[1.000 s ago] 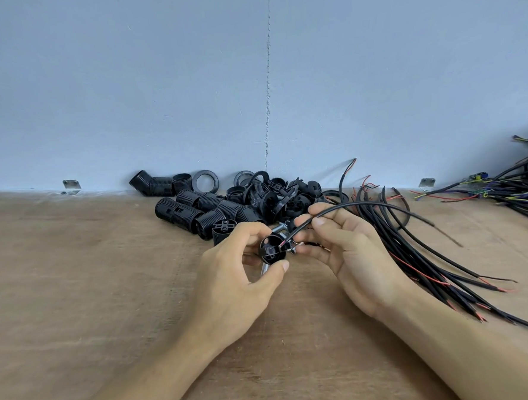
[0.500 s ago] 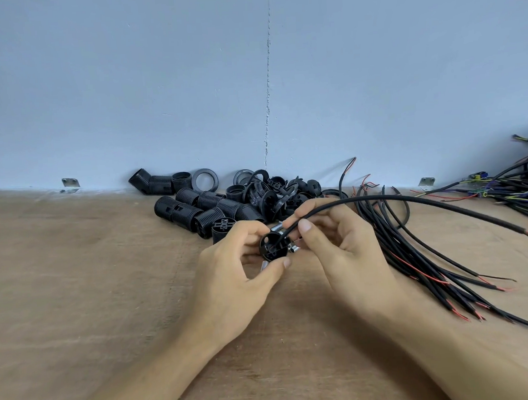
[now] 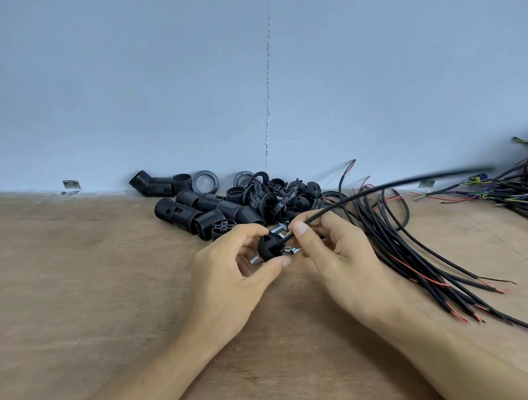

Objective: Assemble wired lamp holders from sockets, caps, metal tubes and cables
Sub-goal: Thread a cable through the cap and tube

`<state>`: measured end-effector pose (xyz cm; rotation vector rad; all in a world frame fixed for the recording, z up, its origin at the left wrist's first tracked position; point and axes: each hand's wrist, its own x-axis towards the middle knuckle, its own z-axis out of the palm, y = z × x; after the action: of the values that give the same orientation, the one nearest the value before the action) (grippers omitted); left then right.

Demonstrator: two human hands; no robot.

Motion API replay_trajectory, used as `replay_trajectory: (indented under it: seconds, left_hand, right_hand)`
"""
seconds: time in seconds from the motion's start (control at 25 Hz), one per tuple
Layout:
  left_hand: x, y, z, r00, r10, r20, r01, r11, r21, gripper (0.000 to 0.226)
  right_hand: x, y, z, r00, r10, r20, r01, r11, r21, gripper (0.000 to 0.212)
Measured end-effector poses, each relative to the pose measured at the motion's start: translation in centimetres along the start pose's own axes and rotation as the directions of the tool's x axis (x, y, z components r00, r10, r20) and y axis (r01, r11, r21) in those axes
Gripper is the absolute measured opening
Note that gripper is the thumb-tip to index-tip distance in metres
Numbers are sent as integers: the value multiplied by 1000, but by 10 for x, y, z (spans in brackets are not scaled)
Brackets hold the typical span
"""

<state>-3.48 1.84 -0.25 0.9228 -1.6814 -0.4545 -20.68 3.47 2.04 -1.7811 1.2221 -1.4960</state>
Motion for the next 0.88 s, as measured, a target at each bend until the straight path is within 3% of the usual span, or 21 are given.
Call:
replay_trajectory:
  seconds: [0.16, 0.4, 0.56, 0.88]
  left_hand:
    - [0, -1, 2, 999, 41, 4, -41, 998, 40, 37]
    - [0, -3, 1, 1000, -3, -5, 3, 999, 33, 41]
    - [0, -3, -1, 1000, 18, -16, -18, 999, 47, 45]
    - [0, -5, 1, 998, 66, 9, -66, 997, 48, 55]
  right_hand:
    - [-2, -1, 6, 998, 47, 47, -48, 999, 9, 21]
    - [4, -1, 3, 965, 262, -1, -248, 917, 313, 22]
    - [3, -1, 3, 952, 298, 69, -305, 912, 275, 31]
    - [1, -1, 6, 942, 298, 152, -329, 907, 264, 12]
